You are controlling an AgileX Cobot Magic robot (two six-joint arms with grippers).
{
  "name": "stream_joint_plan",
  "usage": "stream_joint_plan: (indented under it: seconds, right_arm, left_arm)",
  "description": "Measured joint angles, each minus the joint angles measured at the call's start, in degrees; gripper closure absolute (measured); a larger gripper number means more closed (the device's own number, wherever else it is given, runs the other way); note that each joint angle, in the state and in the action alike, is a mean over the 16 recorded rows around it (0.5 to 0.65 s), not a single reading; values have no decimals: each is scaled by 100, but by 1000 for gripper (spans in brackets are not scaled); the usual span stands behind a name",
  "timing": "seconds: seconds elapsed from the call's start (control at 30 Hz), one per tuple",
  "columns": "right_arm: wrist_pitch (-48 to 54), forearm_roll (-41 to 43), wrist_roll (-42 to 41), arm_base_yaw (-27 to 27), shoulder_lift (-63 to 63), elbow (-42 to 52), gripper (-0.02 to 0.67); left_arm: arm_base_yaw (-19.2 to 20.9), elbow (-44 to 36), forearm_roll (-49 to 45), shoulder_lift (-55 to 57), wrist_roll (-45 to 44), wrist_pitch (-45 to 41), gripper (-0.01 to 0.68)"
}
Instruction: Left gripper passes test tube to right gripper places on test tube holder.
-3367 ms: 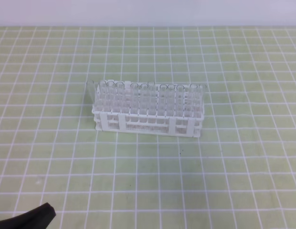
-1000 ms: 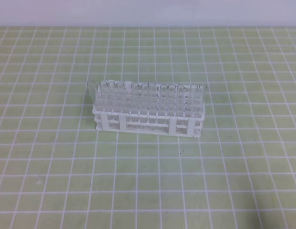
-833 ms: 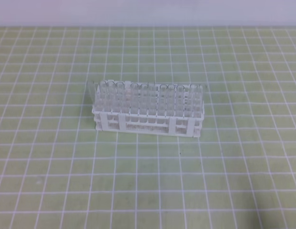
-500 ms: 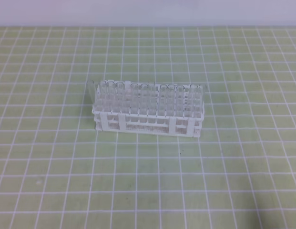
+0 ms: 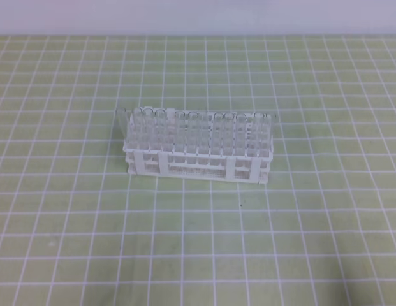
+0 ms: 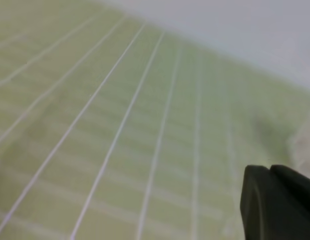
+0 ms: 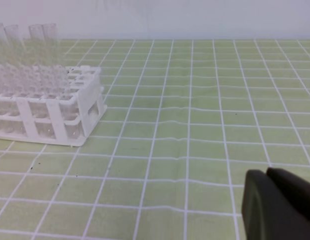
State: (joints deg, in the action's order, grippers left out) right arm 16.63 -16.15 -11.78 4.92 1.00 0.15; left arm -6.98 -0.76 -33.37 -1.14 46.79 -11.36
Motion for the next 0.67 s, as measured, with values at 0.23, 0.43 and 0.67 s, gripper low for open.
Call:
stream_joint_plan:
  seconds: [0.23,0.43,0.67]
  right_arm:
    - [0,0,0,0,-1,0,665]
    - [0,0,0,0,-1,0,665]
    - [0,0,0,0,-1,0,665]
  left_arm:
    - [-5,-30,2148,-46,-2775,-628,675]
    - [-2,-30,3041,-57,-4151,-632,674]
    - [0,-32,3297,-60,-4443,-693,674]
